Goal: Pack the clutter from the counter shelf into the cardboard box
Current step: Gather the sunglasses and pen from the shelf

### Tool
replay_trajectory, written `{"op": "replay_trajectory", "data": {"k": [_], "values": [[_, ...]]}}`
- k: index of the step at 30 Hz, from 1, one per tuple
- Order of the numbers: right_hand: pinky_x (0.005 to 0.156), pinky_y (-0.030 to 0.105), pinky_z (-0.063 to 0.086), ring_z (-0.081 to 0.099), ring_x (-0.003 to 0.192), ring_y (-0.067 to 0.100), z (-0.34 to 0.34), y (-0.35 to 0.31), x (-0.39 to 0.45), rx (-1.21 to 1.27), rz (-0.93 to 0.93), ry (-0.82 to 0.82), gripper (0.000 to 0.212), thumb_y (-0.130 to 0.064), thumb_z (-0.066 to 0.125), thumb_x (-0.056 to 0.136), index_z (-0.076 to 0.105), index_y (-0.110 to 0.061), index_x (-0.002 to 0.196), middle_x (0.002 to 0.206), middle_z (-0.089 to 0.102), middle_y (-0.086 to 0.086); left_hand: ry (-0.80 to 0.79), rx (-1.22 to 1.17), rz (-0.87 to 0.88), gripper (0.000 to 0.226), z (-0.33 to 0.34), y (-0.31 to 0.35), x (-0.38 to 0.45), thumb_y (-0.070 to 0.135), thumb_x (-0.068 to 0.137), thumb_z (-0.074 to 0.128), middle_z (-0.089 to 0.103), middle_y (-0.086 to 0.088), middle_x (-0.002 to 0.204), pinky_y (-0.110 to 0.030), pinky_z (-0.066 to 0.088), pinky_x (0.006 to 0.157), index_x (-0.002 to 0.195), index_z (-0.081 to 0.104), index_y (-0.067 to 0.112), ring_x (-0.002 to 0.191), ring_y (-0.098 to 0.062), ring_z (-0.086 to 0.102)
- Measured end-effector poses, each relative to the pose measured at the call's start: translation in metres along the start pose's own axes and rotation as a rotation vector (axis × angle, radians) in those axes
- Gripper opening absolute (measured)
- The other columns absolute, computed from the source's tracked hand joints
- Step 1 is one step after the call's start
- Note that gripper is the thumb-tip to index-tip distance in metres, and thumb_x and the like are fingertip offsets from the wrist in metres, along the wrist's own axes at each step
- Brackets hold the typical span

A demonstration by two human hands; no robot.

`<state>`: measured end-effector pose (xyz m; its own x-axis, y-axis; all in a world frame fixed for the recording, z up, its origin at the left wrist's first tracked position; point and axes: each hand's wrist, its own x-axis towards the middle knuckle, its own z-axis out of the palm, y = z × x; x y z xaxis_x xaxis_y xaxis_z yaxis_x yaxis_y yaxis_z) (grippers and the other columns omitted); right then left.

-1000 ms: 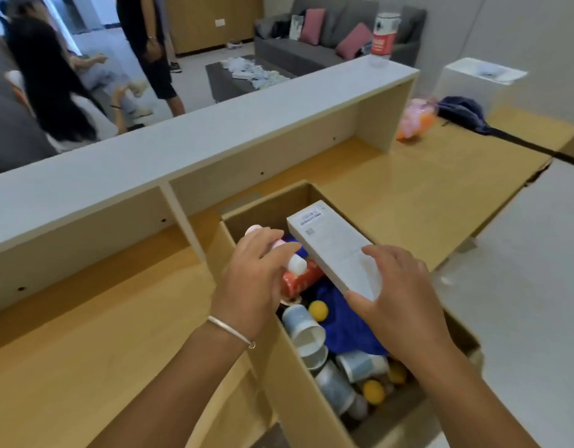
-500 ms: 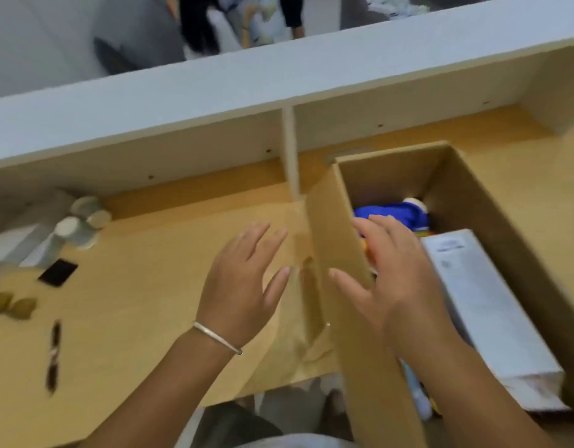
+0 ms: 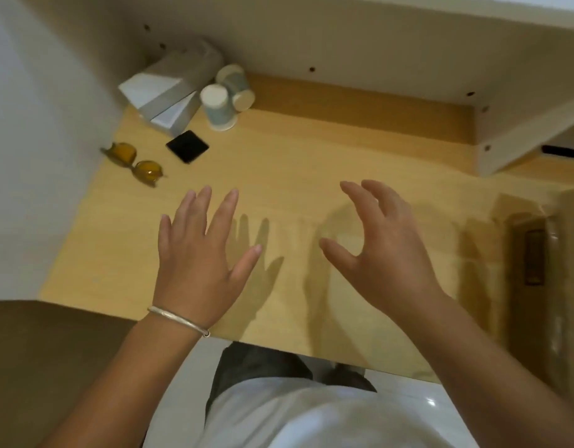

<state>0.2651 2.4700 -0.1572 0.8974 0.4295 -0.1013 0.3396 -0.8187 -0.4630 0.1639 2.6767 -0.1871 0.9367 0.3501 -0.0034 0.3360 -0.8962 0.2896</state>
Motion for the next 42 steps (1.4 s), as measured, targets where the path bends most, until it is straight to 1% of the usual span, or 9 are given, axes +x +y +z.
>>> {"op": "replay_trajectory", "data": {"k": [13, 19, 21, 24, 28, 31, 34, 38, 42], "values": [[0.114, 0.051, 0.020, 0.015, 0.143, 0.025, 0.169, -0.106, 0.077, -0.104, -0.284, -0.296, 0.078, -0.041, 0.068, 0.079, 0.027, -0.032, 0.145, 0.154, 0.023, 0.005, -0.092, -0.079, -0.235, 0.071, 0.038, -0.154, 0.016, 0.044, 0.090, 0.053, 0.019, -0.013, 0.157, -0.054, 0.013, 0.115, 0.150, 0.021, 0.026, 0.146, -0.028, 0.011], [0.117, 0.049, 0.004, -0.005, 0.146, 0.024, 0.198, -0.124, 0.106, -0.283, -0.560, -0.464, 0.076, -0.024, 0.068, 0.080, 0.029, -0.040, 0.143, 0.158, 0.012, 0.000, -0.015, -0.072, -0.205, 0.068, 0.034, -0.209, 0.076, 0.025, 0.090, 0.060, 0.018, -0.017, 0.156, -0.051, 0.020, 0.115, 0.149, 0.026, 0.026, 0.144, -0.034, 0.014], [0.116, 0.049, 0.001, -0.007, 0.146, 0.025, 0.203, -0.128, 0.114, -0.308, -0.677, -0.507, 0.070, -0.020, 0.066, 0.081, 0.035, -0.041, 0.141, 0.159, 0.012, 0.000, 0.013, -0.030, -0.152, 0.073, 0.035, -0.218, 0.102, 0.008, 0.085, 0.063, 0.018, -0.019, 0.155, -0.050, 0.024, 0.114, 0.147, 0.030, 0.026, 0.142, -0.037, 0.016], [0.117, 0.050, 0.002, -0.005, 0.146, 0.027, 0.210, -0.135, 0.123, -0.329, -0.814, -0.560, 0.055, -0.026, 0.064, 0.085, 0.045, -0.039, 0.135, 0.157, 0.019, 0.000, -0.041, 0.141, -0.058, 0.083, 0.038, -0.229, 0.138, -0.010, 0.075, 0.057, 0.017, -0.014, 0.156, -0.056, 0.023, 0.112, 0.146, 0.033, 0.028, 0.144, -0.035, 0.010], [0.117, 0.050, 0.001, -0.001, 0.146, 0.026, 0.214, -0.145, 0.133, -0.391, -0.878, -0.561, 0.037, -0.034, 0.062, 0.087, 0.057, -0.038, 0.124, 0.153, 0.030, -0.004, -0.154, 0.309, 0.074, 0.071, 0.040, -0.241, 0.171, -0.004, 0.076, 0.056, 0.039, -0.005, 0.147, -0.061, 0.011, 0.112, 0.138, 0.044, 0.029, 0.145, -0.032, 0.010], [0.116, 0.047, 0.000, 0.010, 0.145, 0.027, 0.214, -0.149, 0.135, -0.337, -0.835, -0.497, 0.021, -0.032, 0.064, 0.086, 0.067, -0.032, 0.106, 0.146, 0.042, -0.001, -0.179, 0.305, 0.060, 0.052, 0.036, -0.245, 0.183, -0.001, 0.077, 0.054, 0.060, -0.007, 0.122, -0.056, 0.017, 0.110, 0.122, 0.059, 0.026, 0.136, -0.031, 0.031], [0.115, 0.045, -0.002, 0.016, 0.143, 0.026, 0.214, -0.145, 0.134, -0.347, -0.797, -0.478, 0.022, -0.030, 0.065, 0.085, 0.066, -0.028, 0.107, 0.142, 0.045, 0.001, -0.191, 0.291, 0.018, 0.042, 0.033, -0.239, 0.186, 0.000, 0.077, 0.054, 0.064, -0.008, 0.102, -0.049, 0.030, 0.103, 0.110, 0.066, 0.024, 0.110, -0.032, 0.050], [0.116, 0.045, -0.003, 0.018, 0.142, 0.023, 0.211, -0.130, 0.130, -0.388, -0.771, -0.439, 0.025, -0.027, 0.053, 0.093, 0.061, -0.023, 0.116, 0.139, 0.047, -0.001, -0.208, 0.290, 0.020, 0.039, 0.033, -0.227, 0.177, 0.002, 0.082, 0.055, 0.066, -0.008, 0.097, -0.038, 0.047, 0.079, 0.110, 0.068, 0.025, 0.091, -0.033, 0.059], [0.117, 0.047, 0.005, 0.027, 0.139, 0.024, 0.190, -0.109, 0.123, -0.364, -0.703, -0.320, 0.022, -0.027, 0.053, 0.093, 0.065, -0.016, 0.109, 0.131, 0.053, 0.003, -0.150, 0.276, 0.019, 0.029, 0.028, -0.203, 0.160, 0.005, 0.087, 0.054, 0.062, -0.006, 0.084, -0.030, 0.036, 0.055, 0.095, 0.071, 0.027, 0.075, -0.029, 0.057]]}}
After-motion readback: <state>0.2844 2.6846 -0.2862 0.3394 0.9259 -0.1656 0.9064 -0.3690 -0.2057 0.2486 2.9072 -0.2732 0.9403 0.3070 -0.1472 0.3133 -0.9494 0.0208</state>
